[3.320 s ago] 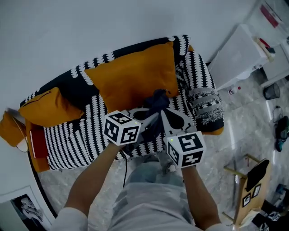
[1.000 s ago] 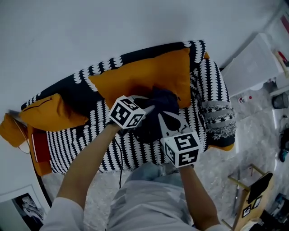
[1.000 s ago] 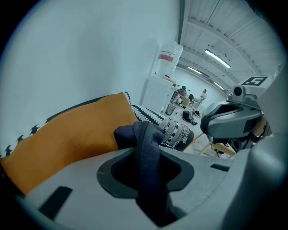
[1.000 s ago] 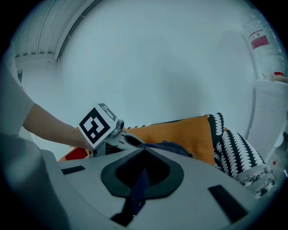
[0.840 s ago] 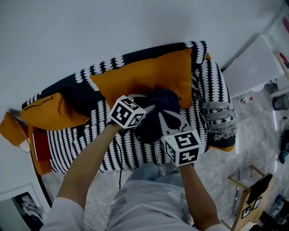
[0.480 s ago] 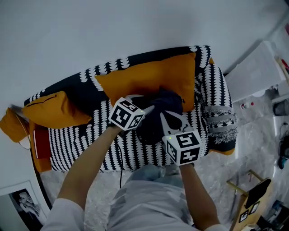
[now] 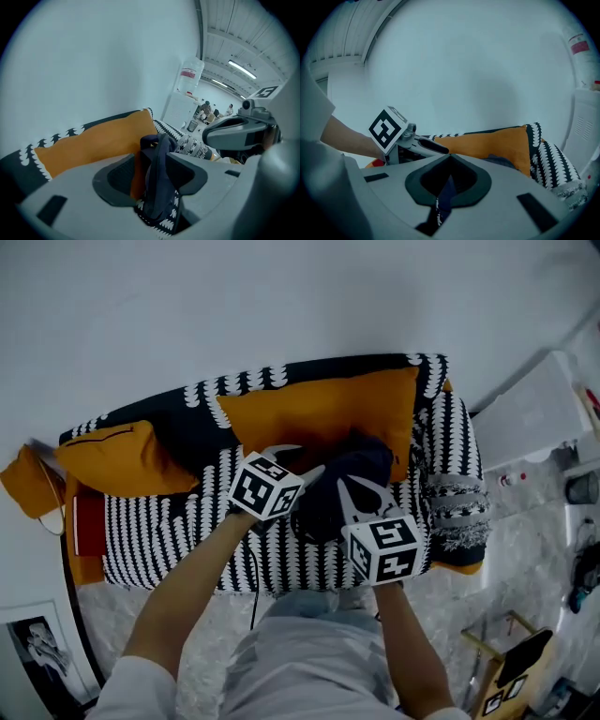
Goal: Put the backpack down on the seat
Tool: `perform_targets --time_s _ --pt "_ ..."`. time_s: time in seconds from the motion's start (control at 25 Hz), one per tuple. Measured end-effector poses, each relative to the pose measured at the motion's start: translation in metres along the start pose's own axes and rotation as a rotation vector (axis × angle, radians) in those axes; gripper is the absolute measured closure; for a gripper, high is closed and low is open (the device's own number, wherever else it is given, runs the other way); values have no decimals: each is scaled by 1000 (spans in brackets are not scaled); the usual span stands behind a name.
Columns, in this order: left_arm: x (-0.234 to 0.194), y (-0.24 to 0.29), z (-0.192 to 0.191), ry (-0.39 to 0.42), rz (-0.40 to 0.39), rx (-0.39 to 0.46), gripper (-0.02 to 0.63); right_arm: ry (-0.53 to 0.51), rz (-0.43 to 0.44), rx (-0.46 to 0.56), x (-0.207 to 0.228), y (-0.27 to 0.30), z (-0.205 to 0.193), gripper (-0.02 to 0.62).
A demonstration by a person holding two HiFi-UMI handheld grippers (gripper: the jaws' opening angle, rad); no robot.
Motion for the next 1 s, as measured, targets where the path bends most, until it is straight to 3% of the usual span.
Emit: perform_targets --time_s 0.52,1.0 --pt "41 -34 5 -40 34 104 419 -33 20 8 -19 -21 15 594" --pt "96 -74 4 -62 117 254 422 -68 40 32 -37 -62 18 594"
Point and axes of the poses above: the fingertips, and each gripper's own axes: y forward along the fingers, x to its right, z out of its top, the point moved 7 cm from there along -y, backward along the fingers, and after that the axes turned 12 degrees about x, right-handed, at the moved point
